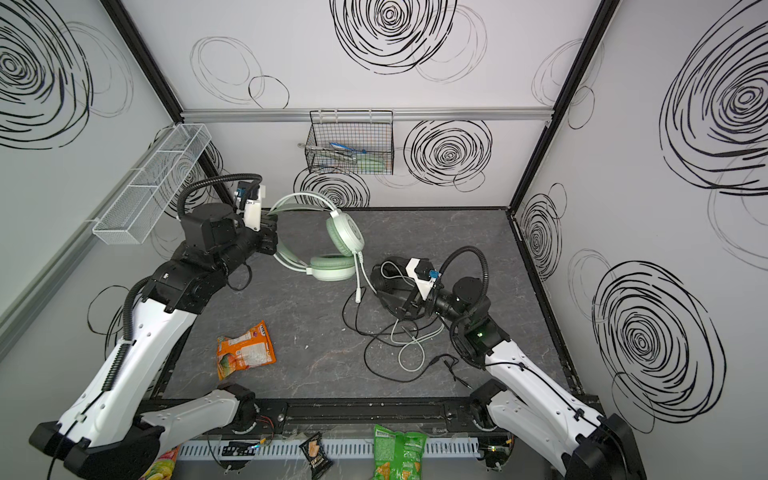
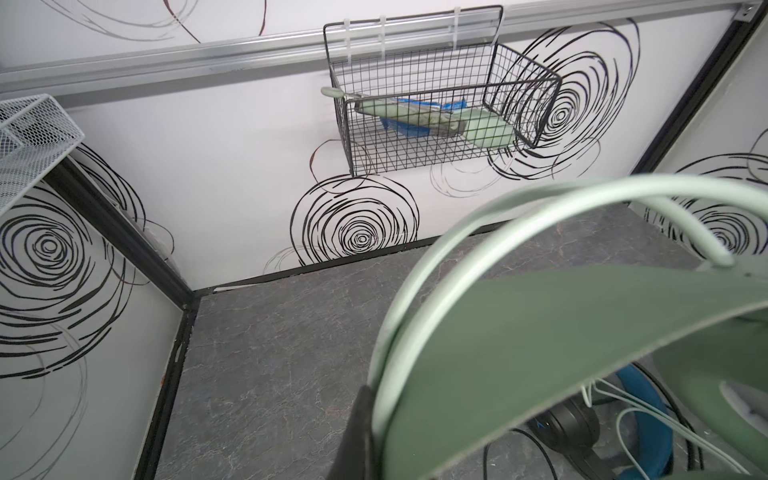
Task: Wrap the headphones
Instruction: 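Lift the green headset with the left gripper while the right gripper lowers to its cable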
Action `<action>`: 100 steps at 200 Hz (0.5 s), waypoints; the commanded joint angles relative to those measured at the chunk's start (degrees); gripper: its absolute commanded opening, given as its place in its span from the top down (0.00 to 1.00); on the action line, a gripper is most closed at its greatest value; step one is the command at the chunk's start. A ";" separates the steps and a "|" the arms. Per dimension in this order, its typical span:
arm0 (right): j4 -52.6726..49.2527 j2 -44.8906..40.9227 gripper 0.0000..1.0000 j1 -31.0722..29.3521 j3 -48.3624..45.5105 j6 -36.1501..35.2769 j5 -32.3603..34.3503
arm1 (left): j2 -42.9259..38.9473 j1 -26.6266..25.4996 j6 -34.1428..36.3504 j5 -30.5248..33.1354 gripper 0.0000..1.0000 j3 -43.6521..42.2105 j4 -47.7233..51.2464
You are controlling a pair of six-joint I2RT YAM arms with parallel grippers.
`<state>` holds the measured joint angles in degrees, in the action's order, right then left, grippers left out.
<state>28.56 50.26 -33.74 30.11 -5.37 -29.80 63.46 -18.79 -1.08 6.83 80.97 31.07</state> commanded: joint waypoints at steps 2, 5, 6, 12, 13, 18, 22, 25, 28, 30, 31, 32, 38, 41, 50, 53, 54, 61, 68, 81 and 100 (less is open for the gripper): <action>4.12 0.99 0.02 -1.03 -0.36 -1.90 -2.40 | -2.02 -0.46 -3.81 -3.09 1.00 1.26 -6.92; 4.18 1.09 0.02 -1.08 -0.40 -1.89 -2.49 | -2.00 -0.53 -3.90 -3.18 1.00 1.49 -6.90; 4.25 1.12 0.03 -1.07 -0.40 -1.91 -2.47 | -1.97 -0.54 -3.96 -3.20 1.00 1.57 -6.86; 4.31 1.37 0.03 -1.16 -0.40 -1.93 -3.09 | -1.95 -0.70 -4.21 -3.30 1.00 2.01 -6.81; 4.36 1.39 0.03 -1.16 -0.40 -1.93 -3.17 | -1.94 -0.67 -4.25 -3.31 1.00 2.05 -6.81; 4.56 1.42 0.04 -1.31 -0.48 -1.85 -3.71 | -1.98 -0.80 -4.36 -3.34 1.00 2.44 -6.81; 4.65 1.41 0.05 -1.40 -0.49 -1.76 -4.10 | -1.93 -0.82 -4.45 -3.38 1.00 2.66 -6.81; 4.74 1.35 0.05 -1.55 -0.57 -1.71 -4.38 | -1.92 -0.93 -4.52 -3.38 1.00 2.88 -6.75; 4.91 1.33 0.05 -1.67 -0.58 -1.67 -4.66 | -1.94 -0.94 -4.61 -3.40 1.00 3.11 -6.73; 4.95 1.29 0.05 -1.72 -0.64 -1.67 -4.87 | -1.89 -0.98 -4.69 -3.40 1.00 3.17 -6.75; 4.98 1.27 0.05 -1.79 -0.65 -1.71 -4.94 | -1.89 -0.98 -4.70 -3.36 1.00 3.37 -6.74; 5.00 1.26 0.05 -1.82 -0.66 -1.69 -4.97 | -1.86 -1.03 -4.71 -3.38 1.00 3.37 -6.73; 5.10 1.24 0.06 -2.17 -0.83 -1.71 -5.25 | -1.77 -1.08 -4.87 -3.44 1.00 3.80 -6.60; 5.11 1.32 0.06 -2.34 -0.90 -1.75 -5.29 | -1.76 -1.20 -4.97 -3.46 1.00 4.10 -6.63; 4.98 1.58 0.07 -2.86 -1.01 -1.96 -5.09 | -1.58 -1.31 -5.16 -3.56 1.00 4.77 -6.58; 4.87 1.70 0.07 -2.97 -0.97 -2.01 -5.13 | -1.50 -1.46 -5.20 -3.58 1.00 5.00 -6.63; 4.86 1.69 0.07 -3.08 -0.99 -2.06 -5.16 | -1.50 -1.44 -5.27 -3.58 1.00 5.04 -6.63; 4.67 2.03 0.08 -3.31 -0.93 -2.13 -5.50 | -1.35 -1.63 -5.39 -3.66 1.00 5.47 -6.58; 4.67 2.36 0.09 -3.60 -0.93 -2.03 -5.85 | -1.30 -1.76 -5.35 -3.55 1.00 5.88 -6.55; 4.48 2.32 0.11 -4.29 -0.76 -2.06 -5.88 | -1.13 -1.93 -5.40 -3.26 1.00 6.39 -6.31; 3.73 1.86 0.15 -5.34 -0.66 -2.10 -4.72 | -0.71 -1.95 -5.07 -3.14 1.00 7.16 -5.81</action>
<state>30.98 52.62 -37.74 29.61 -6.72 -34.26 62.83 -20.34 -3.66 4.80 84.90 31.14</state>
